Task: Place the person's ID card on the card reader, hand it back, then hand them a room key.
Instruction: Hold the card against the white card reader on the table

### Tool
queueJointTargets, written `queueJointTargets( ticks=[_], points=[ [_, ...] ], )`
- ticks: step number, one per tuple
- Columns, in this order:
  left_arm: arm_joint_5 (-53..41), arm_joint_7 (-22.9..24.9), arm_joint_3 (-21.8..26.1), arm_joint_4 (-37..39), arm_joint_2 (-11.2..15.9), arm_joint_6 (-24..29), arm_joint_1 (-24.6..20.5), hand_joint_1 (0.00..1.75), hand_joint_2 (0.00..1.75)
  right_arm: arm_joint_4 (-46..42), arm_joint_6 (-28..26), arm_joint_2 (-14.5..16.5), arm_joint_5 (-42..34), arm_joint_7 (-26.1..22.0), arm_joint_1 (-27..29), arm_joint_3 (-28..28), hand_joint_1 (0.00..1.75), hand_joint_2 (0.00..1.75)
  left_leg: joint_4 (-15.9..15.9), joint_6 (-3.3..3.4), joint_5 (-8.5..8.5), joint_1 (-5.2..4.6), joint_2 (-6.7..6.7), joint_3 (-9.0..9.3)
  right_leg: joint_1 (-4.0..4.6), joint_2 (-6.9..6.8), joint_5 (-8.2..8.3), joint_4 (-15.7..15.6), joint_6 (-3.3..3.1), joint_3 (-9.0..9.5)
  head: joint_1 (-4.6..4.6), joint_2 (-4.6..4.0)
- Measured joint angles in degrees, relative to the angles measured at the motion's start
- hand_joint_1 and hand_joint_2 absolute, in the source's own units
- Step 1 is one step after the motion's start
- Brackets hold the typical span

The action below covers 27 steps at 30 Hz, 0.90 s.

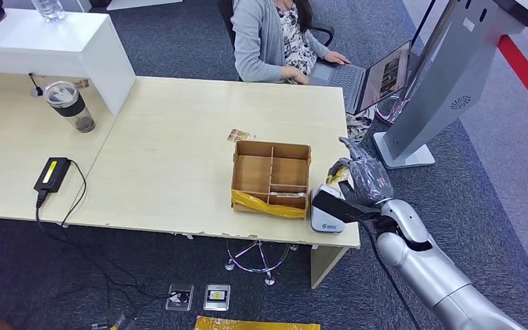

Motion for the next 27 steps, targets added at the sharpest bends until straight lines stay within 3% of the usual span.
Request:
queueJointTargets(
  ticks=[14,27],
  points=[
    [0.73,0.19,0.03,0.00,0.03,-0.16,0.24,0.00,0.00,13.24,6.95,4.73,-12.79,-2.76,-4.99,2.63,1.75,1.75,0.00,0.00,0.00,0.00,0.00,0.00,0.00,-0.01,0.00,0.01,0.00,-0.01,0.00,0.00],
    [0.91,0.63,0.31,0.01,0.66,-0.17,0.50,0.00,0.00,13.87,8.68,4.83,-14.21,0.03,-2.53,3.99,1.75,1.75,0.01,0.00,0.00,0.00,0.02,0.04,0.00,0.04,0.00,0.00,0.00,-0.03,-0.01,0.00]
  ],
)
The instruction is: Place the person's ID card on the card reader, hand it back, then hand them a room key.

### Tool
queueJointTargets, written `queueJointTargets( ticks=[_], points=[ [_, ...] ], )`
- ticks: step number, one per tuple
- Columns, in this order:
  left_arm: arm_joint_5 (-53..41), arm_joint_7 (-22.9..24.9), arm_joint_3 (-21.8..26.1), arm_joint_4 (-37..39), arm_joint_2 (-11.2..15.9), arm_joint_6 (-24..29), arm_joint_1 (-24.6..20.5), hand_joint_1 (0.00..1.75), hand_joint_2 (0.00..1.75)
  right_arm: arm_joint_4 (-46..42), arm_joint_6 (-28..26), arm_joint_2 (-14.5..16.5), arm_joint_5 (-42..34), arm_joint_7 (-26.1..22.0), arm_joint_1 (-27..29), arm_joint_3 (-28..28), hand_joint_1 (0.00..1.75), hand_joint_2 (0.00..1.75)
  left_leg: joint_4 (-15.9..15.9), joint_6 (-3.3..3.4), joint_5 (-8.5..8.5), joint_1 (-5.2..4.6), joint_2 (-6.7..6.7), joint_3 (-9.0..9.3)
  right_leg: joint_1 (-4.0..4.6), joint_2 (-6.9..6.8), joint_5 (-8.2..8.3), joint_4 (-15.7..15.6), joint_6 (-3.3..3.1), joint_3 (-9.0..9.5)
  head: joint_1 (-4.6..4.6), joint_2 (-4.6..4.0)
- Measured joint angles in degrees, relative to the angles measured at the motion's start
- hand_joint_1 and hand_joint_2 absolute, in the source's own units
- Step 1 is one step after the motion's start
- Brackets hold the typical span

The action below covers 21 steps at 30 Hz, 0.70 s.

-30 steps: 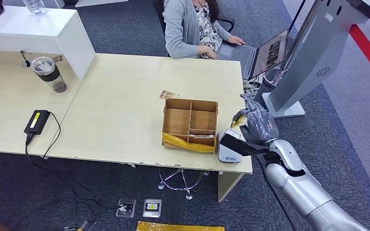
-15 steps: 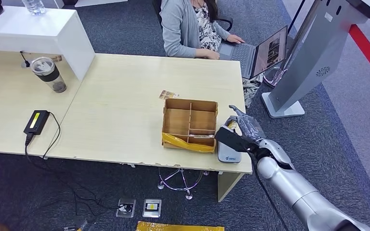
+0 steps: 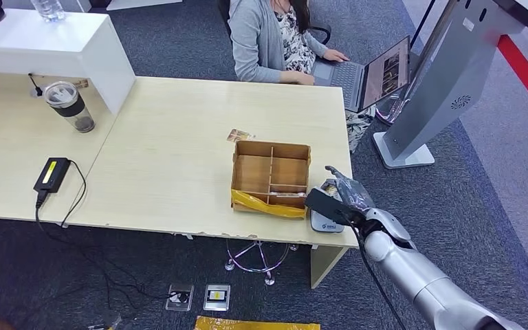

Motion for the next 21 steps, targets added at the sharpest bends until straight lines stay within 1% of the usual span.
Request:
queueJointTargets(
  ticks=[4,10,14,21],
  points=[
    [-0.19,0.00,0.08,-0.01,0.29,-0.01,0.08,0.00,0.00,-2.51,0.31,-1.38,-0.11,1.19,2.21,0.02,1.75,1.75,0.00,0.00,0.00,0.00,0.00,0.00,0.00,0.00,0.00,0.00,0.00,0.01,0.01,0.00],
    [-0.30,-0.02,0.10,-0.01,0.73,0.01,0.17,0.00,0.00,-8.66,1.06,-3.71,-0.49,3.24,5.55,0.02,1.75,1.75,0.00,0.00,0.00,0.00,0.03,0.02,0.00,0.03,0.00,-0.01,0.00,0.01,0.00,0.00],
    [0.05,-0.02,0.11,-0.01,0.81,-0.04,0.18,0.00,0.00,-10.60,1.71,-4.15,-0.74,3.56,6.47,0.02,1.75,1.75,0.00,0.00,0.00,0.00,0.05,0.02,0.00,0.03,0.01,0.00,0.00,0.02,-0.01,0.00],
    [0.84,0.02,0.40,-0.01,0.78,0.08,0.20,0.00,0.00,-10.86,1.87,-4.16,-1.22,1.57,6.58,-0.01,1.75,1.75,0.00,0.00,0.00,0.00,0.05,0.01,0.00,0.03,0.01,0.00,-0.01,0.02,0.00,0.00]
  ],
)
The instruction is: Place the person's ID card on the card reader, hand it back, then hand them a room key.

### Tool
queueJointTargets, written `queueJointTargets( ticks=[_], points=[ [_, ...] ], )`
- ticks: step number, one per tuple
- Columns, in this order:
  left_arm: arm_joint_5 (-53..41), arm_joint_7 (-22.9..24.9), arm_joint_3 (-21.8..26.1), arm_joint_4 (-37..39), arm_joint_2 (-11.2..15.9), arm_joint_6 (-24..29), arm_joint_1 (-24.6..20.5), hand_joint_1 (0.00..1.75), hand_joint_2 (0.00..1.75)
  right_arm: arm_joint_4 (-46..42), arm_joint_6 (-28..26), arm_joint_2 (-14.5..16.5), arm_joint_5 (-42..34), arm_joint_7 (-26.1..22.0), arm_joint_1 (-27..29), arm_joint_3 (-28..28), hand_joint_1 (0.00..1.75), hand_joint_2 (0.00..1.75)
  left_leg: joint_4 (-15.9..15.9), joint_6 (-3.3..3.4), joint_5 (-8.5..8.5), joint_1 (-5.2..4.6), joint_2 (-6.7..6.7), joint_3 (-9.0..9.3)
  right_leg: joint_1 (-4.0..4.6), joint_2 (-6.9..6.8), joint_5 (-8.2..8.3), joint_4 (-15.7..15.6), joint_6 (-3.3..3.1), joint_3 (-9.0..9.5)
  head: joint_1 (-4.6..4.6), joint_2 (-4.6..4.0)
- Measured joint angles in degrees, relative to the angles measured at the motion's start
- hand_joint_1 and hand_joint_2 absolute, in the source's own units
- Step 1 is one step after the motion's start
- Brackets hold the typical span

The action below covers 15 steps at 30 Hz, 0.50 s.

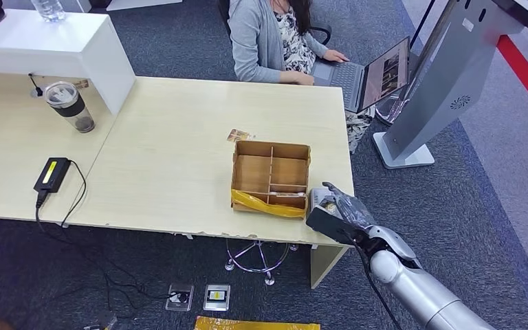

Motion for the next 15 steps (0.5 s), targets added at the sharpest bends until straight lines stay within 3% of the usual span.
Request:
queueJointTargets(
  ticks=[15],
  points=[
    [-0.09,0.11,0.78,0.00,-0.06,0.67,0.00,0.00,0.00,4.23,-0.05,-0.04,-3.41,-1.97,-3.78,-0.98,1.75,1.75,0.00,0.00,0.00,0.00,0.00,0.00,0.00,-0.01,0.00,0.00,0.00,-0.01,0.00,0.00]
  ],
)
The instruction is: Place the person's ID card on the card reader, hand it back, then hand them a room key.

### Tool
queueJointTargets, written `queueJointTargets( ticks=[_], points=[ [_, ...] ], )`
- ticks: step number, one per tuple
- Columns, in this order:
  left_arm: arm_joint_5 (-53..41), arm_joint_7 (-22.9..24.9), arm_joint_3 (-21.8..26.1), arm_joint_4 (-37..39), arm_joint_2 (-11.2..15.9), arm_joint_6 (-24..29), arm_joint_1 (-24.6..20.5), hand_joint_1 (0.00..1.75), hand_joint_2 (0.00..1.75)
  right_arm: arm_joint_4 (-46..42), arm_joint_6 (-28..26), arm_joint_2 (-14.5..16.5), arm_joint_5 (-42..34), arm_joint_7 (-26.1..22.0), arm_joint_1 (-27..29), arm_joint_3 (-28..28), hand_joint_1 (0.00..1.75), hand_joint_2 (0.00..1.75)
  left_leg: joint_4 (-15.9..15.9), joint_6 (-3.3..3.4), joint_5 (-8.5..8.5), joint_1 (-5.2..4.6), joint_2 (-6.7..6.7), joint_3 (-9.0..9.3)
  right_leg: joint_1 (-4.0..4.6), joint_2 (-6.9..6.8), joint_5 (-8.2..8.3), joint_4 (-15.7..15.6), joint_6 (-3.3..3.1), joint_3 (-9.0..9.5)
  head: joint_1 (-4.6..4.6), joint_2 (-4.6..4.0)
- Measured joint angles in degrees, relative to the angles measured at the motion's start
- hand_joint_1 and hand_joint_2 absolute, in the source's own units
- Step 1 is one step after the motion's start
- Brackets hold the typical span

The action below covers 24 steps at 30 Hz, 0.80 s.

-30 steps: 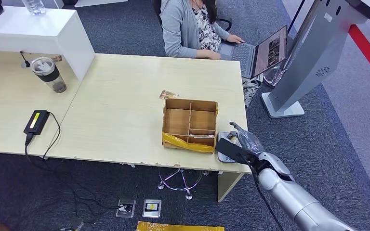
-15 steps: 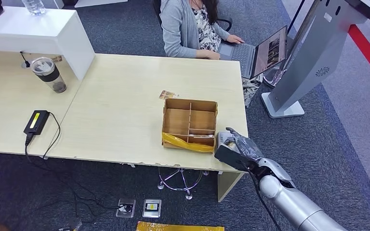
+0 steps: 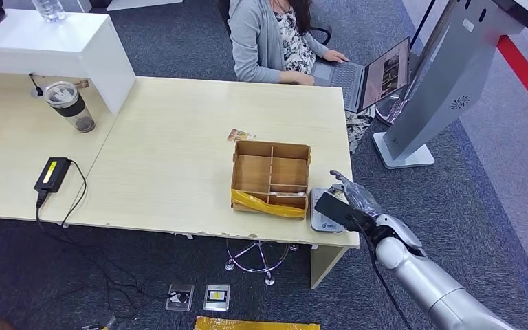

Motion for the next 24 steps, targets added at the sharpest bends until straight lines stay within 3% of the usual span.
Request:
queueJointTargets(
  ticks=[24],
  points=[
    [-1.99,0.00,-0.01,0.00,0.02,-0.99,0.07,0.00,0.00,6.68,-1.82,-2.37,-4.01,-1.09,-1.43,-3.14,1.75,1.75,0.01,0.00,-0.01,0.00,0.01,-0.01,0.00,0.01,0.00,-0.01,0.00,-0.03,0.00,0.00]
  ],
)
